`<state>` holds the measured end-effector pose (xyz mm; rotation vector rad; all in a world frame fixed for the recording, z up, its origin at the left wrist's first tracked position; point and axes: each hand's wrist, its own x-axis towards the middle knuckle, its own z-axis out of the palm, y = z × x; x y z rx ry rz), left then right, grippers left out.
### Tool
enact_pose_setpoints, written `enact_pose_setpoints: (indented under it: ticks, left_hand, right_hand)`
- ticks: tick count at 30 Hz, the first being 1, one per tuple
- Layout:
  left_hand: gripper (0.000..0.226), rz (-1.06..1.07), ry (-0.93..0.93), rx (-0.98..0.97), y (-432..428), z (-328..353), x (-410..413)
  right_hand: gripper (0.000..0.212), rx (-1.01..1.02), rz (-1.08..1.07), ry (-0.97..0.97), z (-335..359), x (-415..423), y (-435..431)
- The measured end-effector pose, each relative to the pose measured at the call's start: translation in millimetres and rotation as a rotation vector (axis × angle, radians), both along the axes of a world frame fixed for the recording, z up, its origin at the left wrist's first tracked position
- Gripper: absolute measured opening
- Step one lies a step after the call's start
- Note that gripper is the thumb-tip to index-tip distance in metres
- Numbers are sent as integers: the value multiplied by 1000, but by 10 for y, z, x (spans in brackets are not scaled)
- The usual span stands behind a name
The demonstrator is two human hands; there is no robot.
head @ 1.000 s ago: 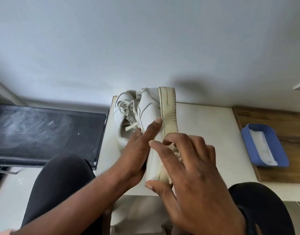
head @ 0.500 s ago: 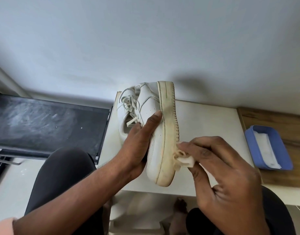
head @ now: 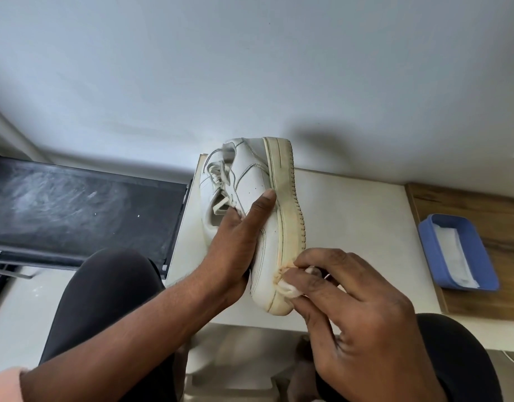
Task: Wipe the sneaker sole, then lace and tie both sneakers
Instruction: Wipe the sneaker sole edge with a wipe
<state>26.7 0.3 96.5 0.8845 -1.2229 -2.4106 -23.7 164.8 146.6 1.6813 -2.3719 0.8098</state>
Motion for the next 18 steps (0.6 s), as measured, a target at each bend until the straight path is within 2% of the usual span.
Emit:
enact_pose_setpoints:
  ticks: [5,10,15,18]
  left_hand:
    - [40,47,-28,-37,19,-19,-19]
    - [35,100,-28,-56,59,-34,-36]
    - [31,119,-29,-103,103,-54,-34]
    - [33,123,-21,-101,125,-51,-44]
  right_hand:
    - [15,53,73,71,-52,88,-6]
    - [33,-22,-107,9,-46,-23,-7]
    - [18,54,-28,16,-39,135,-38]
    - [18,19,-99,-47,-22,25,-43]
